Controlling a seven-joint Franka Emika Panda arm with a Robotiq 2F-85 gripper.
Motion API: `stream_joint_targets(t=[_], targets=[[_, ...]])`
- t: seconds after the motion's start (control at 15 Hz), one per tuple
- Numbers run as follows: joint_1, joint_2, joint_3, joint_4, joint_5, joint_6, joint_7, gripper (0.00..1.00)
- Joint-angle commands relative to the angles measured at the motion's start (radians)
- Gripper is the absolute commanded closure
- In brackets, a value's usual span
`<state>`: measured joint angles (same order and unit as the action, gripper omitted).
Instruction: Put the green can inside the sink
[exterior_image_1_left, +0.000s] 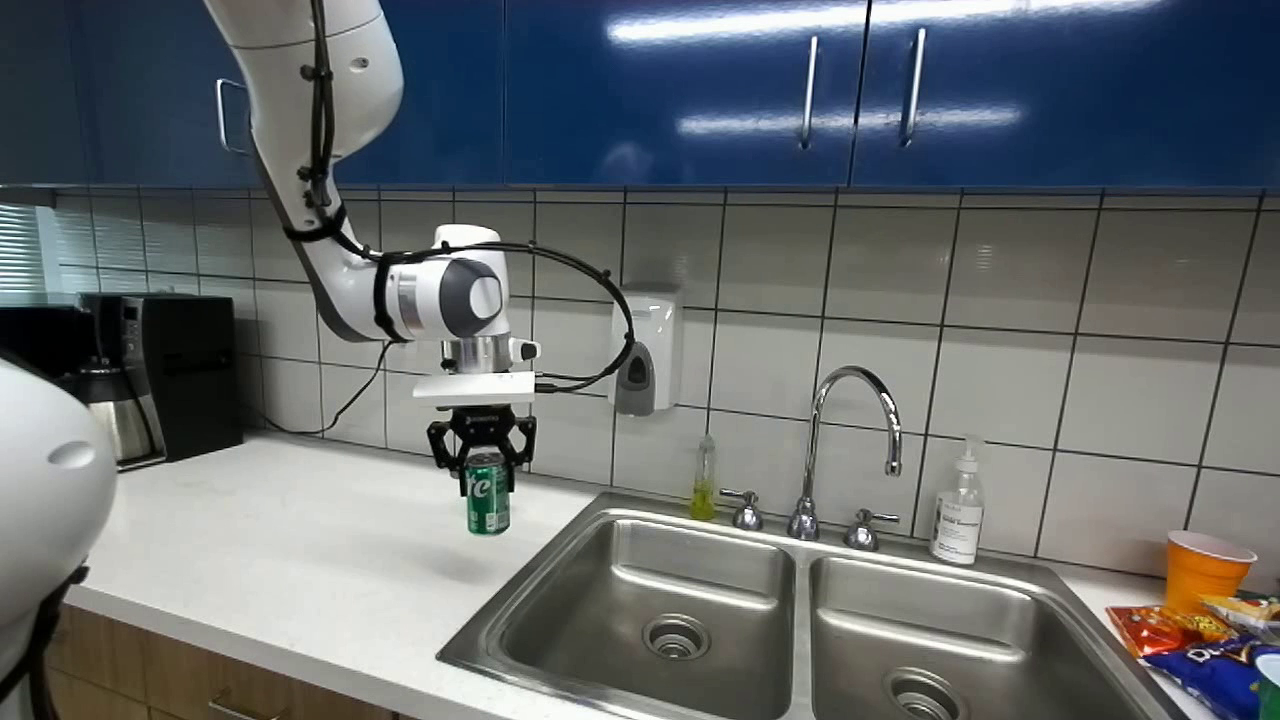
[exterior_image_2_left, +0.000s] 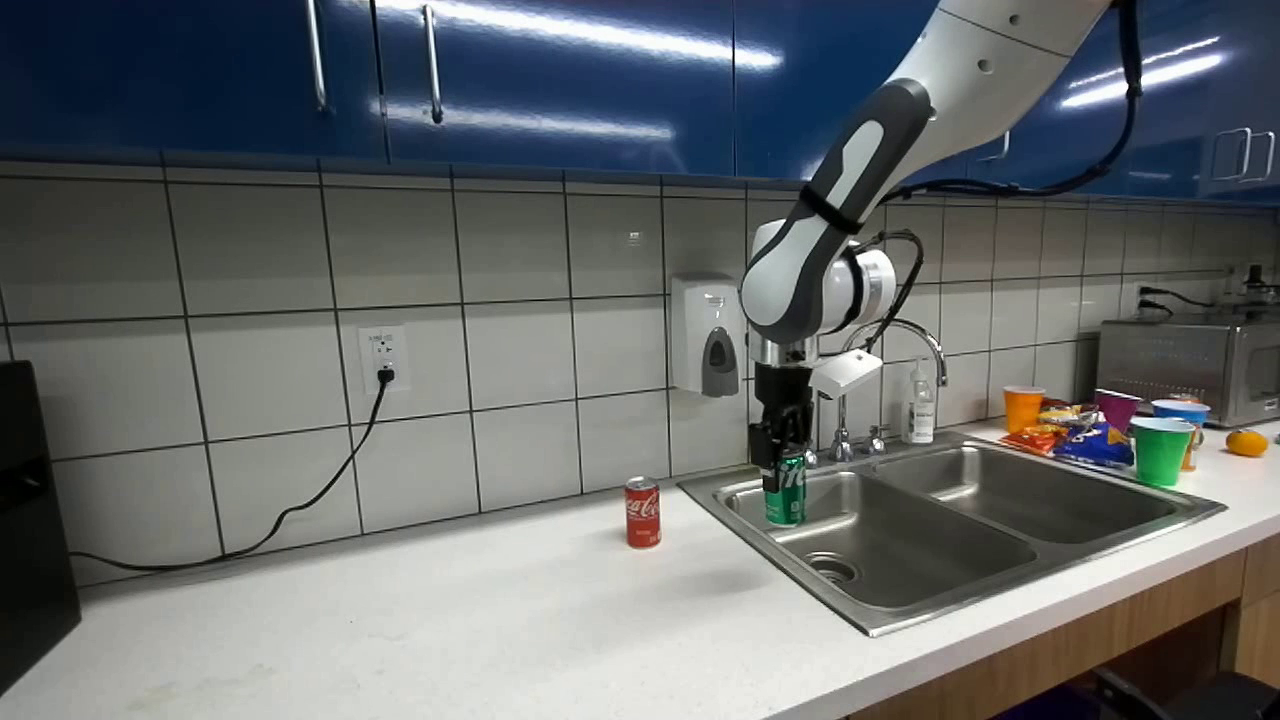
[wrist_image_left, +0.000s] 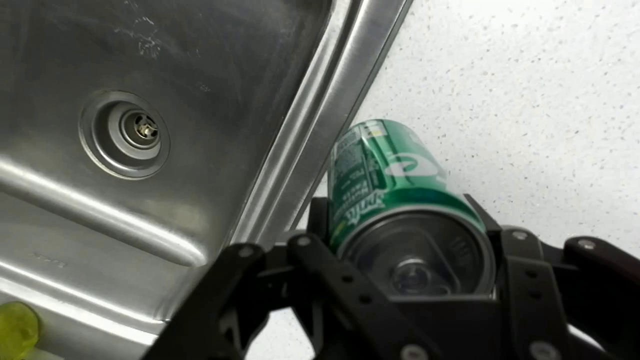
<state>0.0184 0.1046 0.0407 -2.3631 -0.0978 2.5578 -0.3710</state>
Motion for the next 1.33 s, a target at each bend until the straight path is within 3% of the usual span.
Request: stream_joint_targets(t=[0.0,1.27], targets=[[-0.012,-0.052,-0.015,-0.034,-0.006,-0.026,0.034,0.62],[-0.088,0.021,-0.149,-0.063,-0.074,0.008,0.096,0.62]])
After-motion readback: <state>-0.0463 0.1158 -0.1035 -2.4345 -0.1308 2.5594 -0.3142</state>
